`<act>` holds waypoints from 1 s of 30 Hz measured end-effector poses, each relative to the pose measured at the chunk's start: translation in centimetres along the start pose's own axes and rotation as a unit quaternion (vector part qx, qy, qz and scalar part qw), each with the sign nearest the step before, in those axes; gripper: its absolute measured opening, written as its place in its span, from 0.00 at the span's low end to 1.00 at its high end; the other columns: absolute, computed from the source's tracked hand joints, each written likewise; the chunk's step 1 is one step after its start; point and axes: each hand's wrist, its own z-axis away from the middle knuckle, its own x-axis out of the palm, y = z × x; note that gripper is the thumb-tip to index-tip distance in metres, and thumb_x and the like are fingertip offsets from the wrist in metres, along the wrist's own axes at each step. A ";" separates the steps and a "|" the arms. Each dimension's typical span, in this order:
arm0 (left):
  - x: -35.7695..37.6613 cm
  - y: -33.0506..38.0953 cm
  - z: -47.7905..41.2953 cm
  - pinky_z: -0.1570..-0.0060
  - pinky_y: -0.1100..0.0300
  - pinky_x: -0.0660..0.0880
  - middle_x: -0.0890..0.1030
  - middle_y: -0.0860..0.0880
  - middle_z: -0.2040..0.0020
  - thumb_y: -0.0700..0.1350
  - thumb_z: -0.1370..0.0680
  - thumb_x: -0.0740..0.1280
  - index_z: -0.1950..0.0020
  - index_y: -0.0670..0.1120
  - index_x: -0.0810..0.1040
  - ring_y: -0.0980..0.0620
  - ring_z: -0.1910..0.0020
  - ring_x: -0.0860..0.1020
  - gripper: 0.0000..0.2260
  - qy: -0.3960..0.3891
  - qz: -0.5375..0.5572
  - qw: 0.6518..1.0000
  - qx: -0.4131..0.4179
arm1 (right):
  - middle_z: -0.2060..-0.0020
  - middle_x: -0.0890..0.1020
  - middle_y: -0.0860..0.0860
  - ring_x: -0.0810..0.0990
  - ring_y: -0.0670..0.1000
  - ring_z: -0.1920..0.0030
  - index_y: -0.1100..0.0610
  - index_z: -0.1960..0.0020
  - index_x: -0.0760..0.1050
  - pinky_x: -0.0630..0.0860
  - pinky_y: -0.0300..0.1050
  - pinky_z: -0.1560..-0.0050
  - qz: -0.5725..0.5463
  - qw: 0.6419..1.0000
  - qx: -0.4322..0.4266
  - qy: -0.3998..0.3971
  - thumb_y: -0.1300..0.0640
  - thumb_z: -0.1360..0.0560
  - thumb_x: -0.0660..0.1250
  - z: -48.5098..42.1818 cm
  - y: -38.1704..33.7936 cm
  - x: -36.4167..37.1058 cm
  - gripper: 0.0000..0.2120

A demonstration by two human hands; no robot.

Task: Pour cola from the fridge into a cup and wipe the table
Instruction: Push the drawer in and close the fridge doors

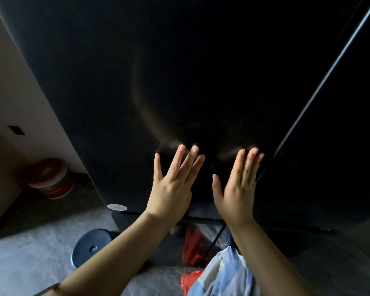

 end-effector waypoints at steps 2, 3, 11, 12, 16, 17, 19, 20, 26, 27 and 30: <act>-0.4 -0.1 0.1 0.32 0.33 0.57 0.53 0.48 0.22 0.43 0.30 0.68 0.23 0.47 0.58 0.47 0.23 0.49 0.37 -0.003 0.009 1.000 -0.001 | 0.25 0.42 0.60 0.39 0.61 0.24 0.62 0.23 0.41 0.44 0.54 0.24 -0.010 1.000 0.004 0.003 0.50 0.23 0.61 -0.1 -0.2 -0.1 0.40; -0.7 -0.2 0.1 0.32 0.34 0.58 0.54 0.48 0.22 0.43 0.30 0.68 0.23 0.47 0.59 0.47 0.23 0.50 0.36 0.000 0.019 1.000 -0.001 | 0.25 0.43 0.62 0.39 0.62 0.24 0.63 0.24 0.43 0.45 0.55 0.24 -0.017 1.000 0.008 0.005 0.50 0.23 0.61 -0.1 -0.4 -0.1 0.39; -2.6 -3.2 3.3 0.31 0.43 0.62 0.55 0.48 0.22 0.47 0.27 0.66 0.23 0.50 0.58 0.47 0.24 0.55 0.33 -0.047 0.102 0.992 -0.053 | 0.30 0.57 0.71 0.54 0.68 0.27 0.72 0.31 0.62 0.56 0.63 0.27 -0.083 0.993 0.005 0.087 0.62 0.25 0.65 -0.8 -3.1 -1.4 0.27; -2.8 -3.9 4.2 0.31 0.43 0.63 0.56 0.47 0.22 0.47 0.27 0.66 0.23 0.50 0.59 0.46 0.24 0.56 0.32 -0.055 0.107 0.989 -0.081 | 0.30 0.58 0.70 0.56 0.67 0.27 0.71 0.31 0.64 0.57 0.62 0.28 -0.095 0.991 -0.001 0.095 0.63 0.25 0.65 -1.0 -3.9 -1.6 0.25; -5.0 -7.4 8.1 0.35 0.44 0.68 0.61 0.45 0.24 0.52 0.25 0.62 0.26 0.49 0.64 0.43 0.27 0.62 0.28 -0.058 0.081 0.980 -0.175 | 0.31 0.64 0.66 0.62 0.62 0.29 0.69 0.32 0.66 0.60 0.54 0.28 -0.170 0.983 -0.055 0.037 0.63 0.25 0.64 -1.2 -8.5 -1.9 0.23; -5.9 -8.4 9.1 0.36 0.44 0.69 0.63 0.45 0.25 0.54 0.24 0.60 0.26 0.49 0.64 0.43 0.27 0.64 0.27 -0.058 0.070 0.976 -0.196 | 0.30 0.65 0.64 0.63 0.61 0.29 0.68 0.31 0.66 0.62 0.55 0.29 -0.188 0.979 -0.076 0.009 0.62 0.24 0.64 -1.1 -10.0 -1.8 0.23; -7.9 -10.4 11.6 0.38 0.45 0.70 0.66 0.44 0.26 0.56 0.25 0.57 0.27 0.48 0.67 0.43 0.29 0.66 0.27 -0.056 0.051 0.969 -0.236 | 0.30 0.65 0.61 0.64 0.59 0.29 0.66 0.30 0.65 0.67 0.59 0.33 -0.217 0.968 -0.117 -0.047 0.59 0.23 0.64 -0.5 -13.2 -1.4 0.24; -9.0 -11.4 13.1 0.38 0.45 0.71 0.67 0.43 0.27 0.56 0.25 0.57 0.28 0.47 0.69 0.42 0.30 0.68 0.27 -0.052 0.040 0.964 -0.259 | 0.29 0.65 0.60 0.64 0.58 0.28 0.64 0.29 0.65 0.67 0.59 0.33 -0.229 0.961 -0.134 -0.075 0.57 0.23 0.63 -0.2 -15.1 -1.3 0.24; -17.2 -15.7 24.4 0.39 0.46 0.71 0.72 0.43 0.30 0.57 0.24 0.55 0.29 0.46 0.71 0.41 0.33 0.71 0.26 -0.050 -0.043 0.912 -0.404 | 0.30 0.69 0.60 0.65 0.58 0.28 0.63 0.29 0.65 0.65 0.55 0.30 -0.304 0.896 -0.256 -0.196 0.50 0.22 0.60 2.9 -27.9 -1.0 0.26; -18.5 -16.1 26.0 0.39 0.45 0.71 0.71 0.43 0.30 0.58 0.24 0.55 0.29 0.46 0.71 0.41 0.33 0.71 0.27 -0.053 -0.049 0.904 -0.422 | 0.31 0.70 0.60 0.67 0.59 0.29 0.63 0.30 0.66 0.66 0.55 0.31 -0.310 0.887 -0.275 -0.205 0.49 0.22 0.59 3.5 -29.9 -1.1 0.26; -22.8 -16.7 32.3 0.36 0.44 0.68 0.70 0.43 0.29 0.59 0.24 0.53 0.28 0.47 0.69 0.41 0.31 0.68 0.28 -0.066 -0.087 0.863 -0.493 | 0.32 0.71 0.60 0.69 0.59 0.31 0.62 0.31 0.67 0.68 0.54 0.33 -0.341 0.849 -0.334 -0.227 0.46 0.22 0.57 6.2 -36.8 -2.4 0.26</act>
